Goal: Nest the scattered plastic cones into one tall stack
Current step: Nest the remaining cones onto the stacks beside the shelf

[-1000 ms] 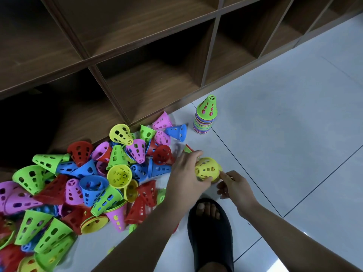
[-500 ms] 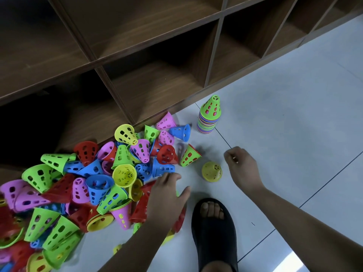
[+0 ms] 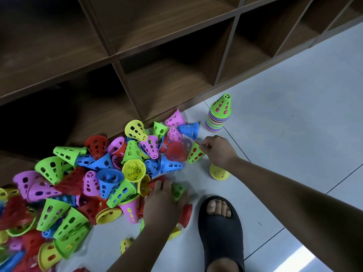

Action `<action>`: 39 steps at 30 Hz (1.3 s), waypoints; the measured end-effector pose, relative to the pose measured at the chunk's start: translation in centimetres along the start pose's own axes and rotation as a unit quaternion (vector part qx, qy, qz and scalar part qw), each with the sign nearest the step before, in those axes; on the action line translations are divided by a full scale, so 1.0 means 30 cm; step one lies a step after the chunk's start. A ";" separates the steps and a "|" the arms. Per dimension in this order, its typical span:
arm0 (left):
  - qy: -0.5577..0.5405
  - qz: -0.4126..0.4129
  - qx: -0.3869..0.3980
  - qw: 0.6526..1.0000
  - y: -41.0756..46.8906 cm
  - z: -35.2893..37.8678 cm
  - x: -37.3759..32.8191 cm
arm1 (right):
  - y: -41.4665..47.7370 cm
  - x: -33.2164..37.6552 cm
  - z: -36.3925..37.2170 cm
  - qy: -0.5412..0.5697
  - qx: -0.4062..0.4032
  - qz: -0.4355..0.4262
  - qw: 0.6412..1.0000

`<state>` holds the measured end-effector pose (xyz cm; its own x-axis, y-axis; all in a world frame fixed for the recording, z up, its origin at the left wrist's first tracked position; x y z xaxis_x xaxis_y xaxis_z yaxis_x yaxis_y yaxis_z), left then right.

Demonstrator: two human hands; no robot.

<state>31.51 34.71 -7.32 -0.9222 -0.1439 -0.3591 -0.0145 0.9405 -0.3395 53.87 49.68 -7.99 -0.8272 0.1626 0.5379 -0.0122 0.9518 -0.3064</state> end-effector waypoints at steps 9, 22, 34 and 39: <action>-0.015 0.033 0.029 0.999 0.017 0.015 -0.022 | -0.051 0.013 -0.081 0.062 -0.030 0.020 0.997; -0.176 0.066 -0.083 0.979 0.079 -0.099 -0.097 | -0.305 -0.126 -0.192 0.325 -0.038 0.160 0.931; -0.272 0.183 -0.140 0.934 0.078 -0.135 -0.321 | -0.377 -0.231 -0.020 0.280 0.035 0.261 0.923; -0.251 0.184 -0.097 0.945 0.089 -0.085 -0.339 | -0.391 -0.213 0.008 0.302 0.068 0.242 0.920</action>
<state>39.86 39.48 -2.36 -0.5787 0.1218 -0.8064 0.1566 0.9870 0.0367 59.16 37.42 -8.02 -0.2923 0.7129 0.6374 0.1714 0.6948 -0.6985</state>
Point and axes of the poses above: each hand's wrist, its own y-axis towards the middle knuckle, its own z-axis out of the palm, x = y × z, the point moved 3 cm from there along y, towards the middle knuckle, and after that the axes turned 1 degree about z, right-handed, at the moved point
